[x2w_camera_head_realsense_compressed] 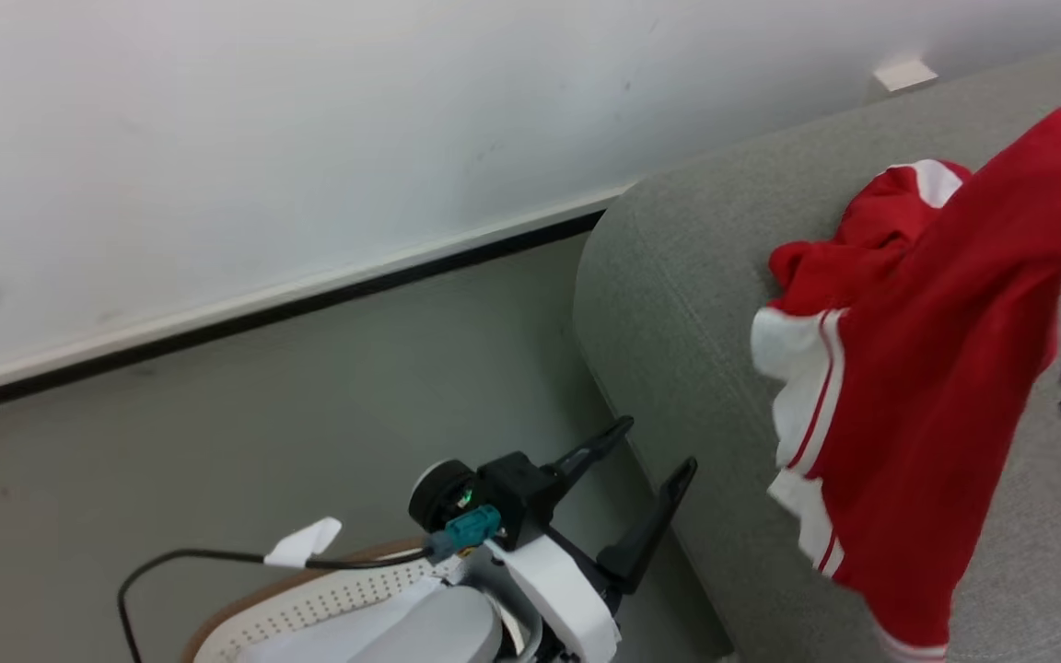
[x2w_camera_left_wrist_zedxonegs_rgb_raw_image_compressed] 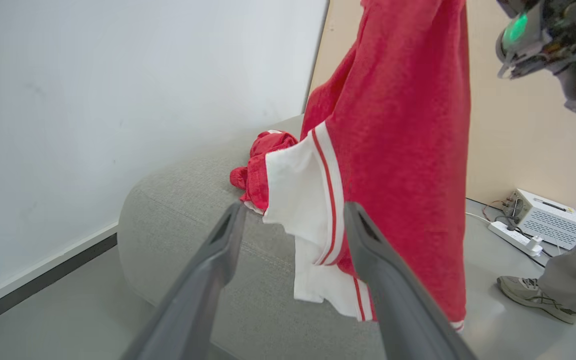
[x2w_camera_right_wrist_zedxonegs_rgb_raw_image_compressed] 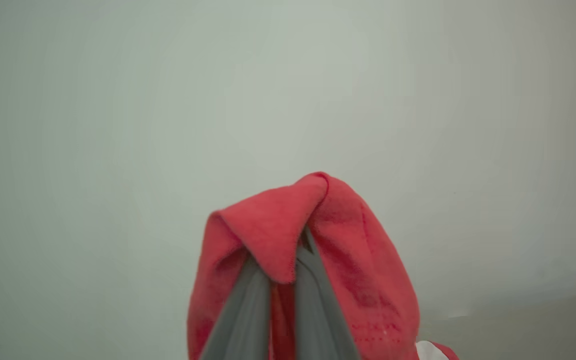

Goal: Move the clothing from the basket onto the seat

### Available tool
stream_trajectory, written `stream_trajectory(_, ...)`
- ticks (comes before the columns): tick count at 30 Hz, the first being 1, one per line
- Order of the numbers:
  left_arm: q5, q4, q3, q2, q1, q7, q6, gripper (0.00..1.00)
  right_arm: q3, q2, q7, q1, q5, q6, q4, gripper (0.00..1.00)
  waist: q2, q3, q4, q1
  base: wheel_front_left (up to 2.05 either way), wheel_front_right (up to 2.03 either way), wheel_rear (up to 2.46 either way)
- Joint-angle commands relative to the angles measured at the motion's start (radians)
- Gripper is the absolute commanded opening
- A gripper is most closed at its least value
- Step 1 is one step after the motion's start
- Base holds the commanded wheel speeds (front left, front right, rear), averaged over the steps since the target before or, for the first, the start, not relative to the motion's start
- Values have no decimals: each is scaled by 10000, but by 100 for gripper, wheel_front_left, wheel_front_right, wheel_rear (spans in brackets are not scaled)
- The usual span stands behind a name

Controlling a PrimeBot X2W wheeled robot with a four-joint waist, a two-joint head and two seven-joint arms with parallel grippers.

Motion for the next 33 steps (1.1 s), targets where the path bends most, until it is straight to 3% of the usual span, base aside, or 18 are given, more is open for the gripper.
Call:
stream_trajectory(1,146,-45,6,118,-181,51,21,100,-207,-182,13,-369,160,-22,-34,0,-1,576,303,-1,0,0,0)
stream_trajectory(6,342,-221,-35,286,-594,376,71,100,-1385,-1007,318,-1857,1584,-21,192,0,-1,1551,640,-1,0,0,0)
stream_trajectory(11,520,-483,-36,512,-1007,672,170,100,-2294,-2179,391,-2888,1631,-22,1215,0,-1,2539,948,-1,0,0,0)
stream_trajectory(16,629,-730,37,711,-1321,906,317,100,-2867,-2693,71,-3580,1315,-21,3075,0,-1,3352,1147,-1,0,0,0)
stream_trajectory(26,936,-1167,47,961,-1908,1292,485,100,-373,-2471,1161,-5154,48,-22,6961,0,-1,4454,1419,-1,0,0,0)
stream_trajectory(33,904,-952,-61,788,-1922,1069,502,100,1768,-2599,2367,-5353,-821,-22,8457,0,-1,4275,1817,-1,0,0,0)
